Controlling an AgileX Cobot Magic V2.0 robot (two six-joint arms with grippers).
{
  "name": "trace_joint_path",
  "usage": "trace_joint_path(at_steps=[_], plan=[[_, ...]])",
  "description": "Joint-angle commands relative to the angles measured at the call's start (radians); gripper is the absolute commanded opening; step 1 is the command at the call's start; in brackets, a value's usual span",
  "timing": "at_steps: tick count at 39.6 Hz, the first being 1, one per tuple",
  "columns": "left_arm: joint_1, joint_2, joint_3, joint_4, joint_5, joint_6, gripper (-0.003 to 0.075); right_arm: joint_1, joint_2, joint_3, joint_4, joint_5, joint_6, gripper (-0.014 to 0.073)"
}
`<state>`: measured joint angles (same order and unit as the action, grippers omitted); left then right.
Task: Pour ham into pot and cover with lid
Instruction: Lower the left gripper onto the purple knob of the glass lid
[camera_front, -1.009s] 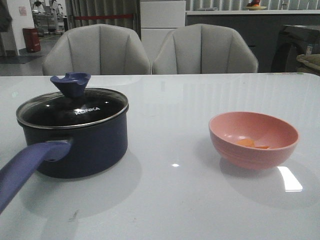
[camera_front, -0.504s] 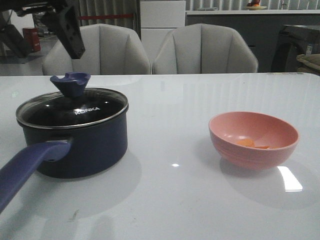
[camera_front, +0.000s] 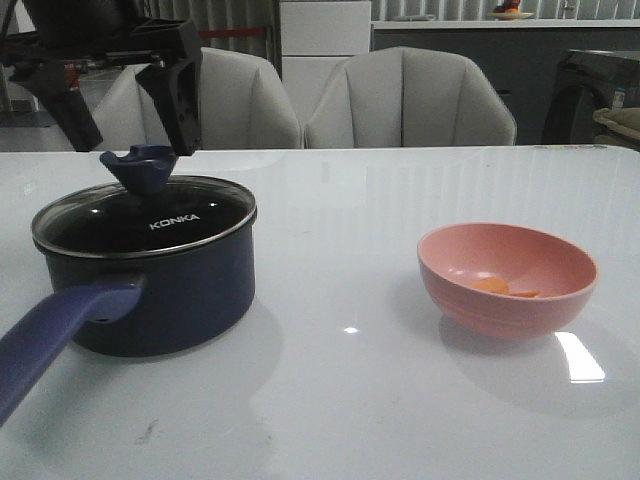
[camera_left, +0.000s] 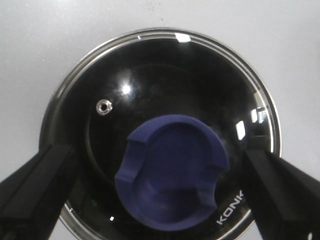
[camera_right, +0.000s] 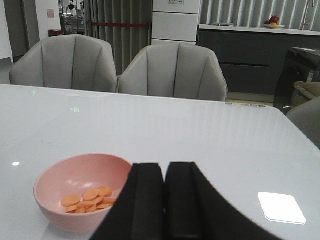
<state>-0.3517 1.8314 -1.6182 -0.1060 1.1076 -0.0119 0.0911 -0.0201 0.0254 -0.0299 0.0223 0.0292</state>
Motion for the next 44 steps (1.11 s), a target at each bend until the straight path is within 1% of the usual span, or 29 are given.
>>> trace_joint_path(at_steps=[1, 11, 22, 26, 34, 44], plan=[[-0.011, -0.016, -0.06, -0.012, 0.018, -0.004, 0.0692, -0.005, -0.009, 0.011, -0.001, -0.079, -0.003, 0.0136], [-0.014, 0.042, -0.102, -0.004, 0.066, -0.004, 0.0692, -0.005, -0.009, 0.011, -0.001, -0.079, -0.003, 0.0136], [-0.016, 0.062, -0.102, -0.005, 0.093, -0.004, 0.0689, -0.005, -0.009, 0.011, -0.001, -0.079, -0.003, 0.0136], [-0.016, 0.062, -0.102, -0.005, 0.093, -0.004, 0.0674, -0.005, -0.009, 0.011, -0.001, -0.079, -0.003, 0.0136], [-0.016, 0.062, -0.102, -0.005, 0.094, -0.004, 0.0616, -0.005, -0.009, 0.011, -0.001, -0.079, -0.003, 0.0136], [-0.016, 0.083, -0.102, -0.005, 0.106, -0.004, 0.0608, -0.005, -0.009, 0.011, -0.001, -0.079, -0.003, 0.0136]])
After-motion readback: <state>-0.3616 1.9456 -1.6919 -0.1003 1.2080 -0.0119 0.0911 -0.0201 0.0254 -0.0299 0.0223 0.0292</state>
